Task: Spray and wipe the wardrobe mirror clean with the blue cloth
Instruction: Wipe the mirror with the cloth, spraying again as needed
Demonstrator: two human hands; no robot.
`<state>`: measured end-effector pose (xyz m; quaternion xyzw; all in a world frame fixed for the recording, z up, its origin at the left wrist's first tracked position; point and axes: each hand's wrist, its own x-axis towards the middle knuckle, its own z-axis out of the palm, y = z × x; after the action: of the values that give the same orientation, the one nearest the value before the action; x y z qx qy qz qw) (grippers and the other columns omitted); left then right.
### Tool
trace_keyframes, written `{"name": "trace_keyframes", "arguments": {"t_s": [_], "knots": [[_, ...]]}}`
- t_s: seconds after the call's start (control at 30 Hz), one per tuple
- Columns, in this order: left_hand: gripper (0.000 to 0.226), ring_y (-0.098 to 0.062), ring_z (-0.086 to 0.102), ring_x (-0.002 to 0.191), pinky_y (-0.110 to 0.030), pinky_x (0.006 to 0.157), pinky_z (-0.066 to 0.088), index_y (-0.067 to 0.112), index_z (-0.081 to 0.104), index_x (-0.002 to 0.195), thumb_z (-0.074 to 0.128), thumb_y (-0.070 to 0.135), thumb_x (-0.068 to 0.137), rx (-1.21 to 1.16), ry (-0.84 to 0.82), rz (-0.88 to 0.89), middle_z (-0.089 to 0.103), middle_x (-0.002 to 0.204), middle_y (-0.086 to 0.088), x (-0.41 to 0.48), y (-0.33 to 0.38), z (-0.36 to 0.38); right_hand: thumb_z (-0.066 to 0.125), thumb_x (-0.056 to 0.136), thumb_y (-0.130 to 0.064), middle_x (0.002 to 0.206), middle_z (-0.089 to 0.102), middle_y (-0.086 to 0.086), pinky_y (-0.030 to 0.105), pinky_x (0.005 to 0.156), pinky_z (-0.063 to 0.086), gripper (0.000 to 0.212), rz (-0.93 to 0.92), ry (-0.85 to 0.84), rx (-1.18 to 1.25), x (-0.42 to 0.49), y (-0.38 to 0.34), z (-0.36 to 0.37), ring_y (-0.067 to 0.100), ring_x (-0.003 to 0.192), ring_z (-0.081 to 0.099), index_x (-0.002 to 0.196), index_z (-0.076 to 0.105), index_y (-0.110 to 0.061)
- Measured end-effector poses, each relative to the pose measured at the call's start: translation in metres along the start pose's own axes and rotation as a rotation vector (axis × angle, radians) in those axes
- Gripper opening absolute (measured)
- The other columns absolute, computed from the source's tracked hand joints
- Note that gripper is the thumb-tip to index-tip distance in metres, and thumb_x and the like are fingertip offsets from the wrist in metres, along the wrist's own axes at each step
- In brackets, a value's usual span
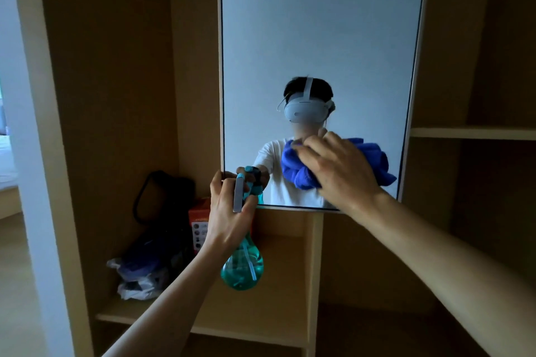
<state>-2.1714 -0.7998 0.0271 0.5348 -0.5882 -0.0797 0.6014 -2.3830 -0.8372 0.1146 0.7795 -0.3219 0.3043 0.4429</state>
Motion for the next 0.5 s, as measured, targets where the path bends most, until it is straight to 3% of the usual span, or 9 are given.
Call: {"name": "trace_keyframes", "arguments": {"t_s": [0.1,0.37,0.5], "knots": [[0.042,-0.015,0.045,0.117,-0.032,0.093,0.040,0.015,0.057,0.113,0.055,0.039,0.079,-0.010,0.000,0.002,0.031,0.147,0.009,0.000,-0.001,0.001,0.061,0.083,-0.002,0.115,0.061,0.011,0.048,0.090,0.046,0.041,-0.038,-0.062,-0.002,-0.029,-0.016,0.015,0.035,0.102,0.051,0.123,0.058,-0.013],[0.033,-0.024,0.051,0.118,-0.040,0.095,0.048,0.018,0.057,0.106,0.056,0.037,0.079,0.028,0.011,0.010,0.036,0.149,-0.001,-0.005,0.008,-0.003,0.062,0.086,-0.005,0.124,0.059,0.011,0.043,0.083,0.046,0.041,-0.085,-0.134,0.024,-0.050,-0.022,0.019,0.034,0.105,0.052,0.124,0.054,-0.018],[0.018,-0.019,0.046,0.117,-0.036,0.095,0.043,0.019,0.055,0.110,0.064,0.020,0.094,0.037,0.020,0.032,0.032,0.151,0.003,-0.002,0.006,-0.004,0.057,0.084,-0.003,0.125,0.060,0.011,0.045,0.085,0.046,0.047,-0.005,-0.067,0.017,-0.034,-0.004,0.008,0.036,0.108,0.053,0.129,0.058,-0.017]]}}
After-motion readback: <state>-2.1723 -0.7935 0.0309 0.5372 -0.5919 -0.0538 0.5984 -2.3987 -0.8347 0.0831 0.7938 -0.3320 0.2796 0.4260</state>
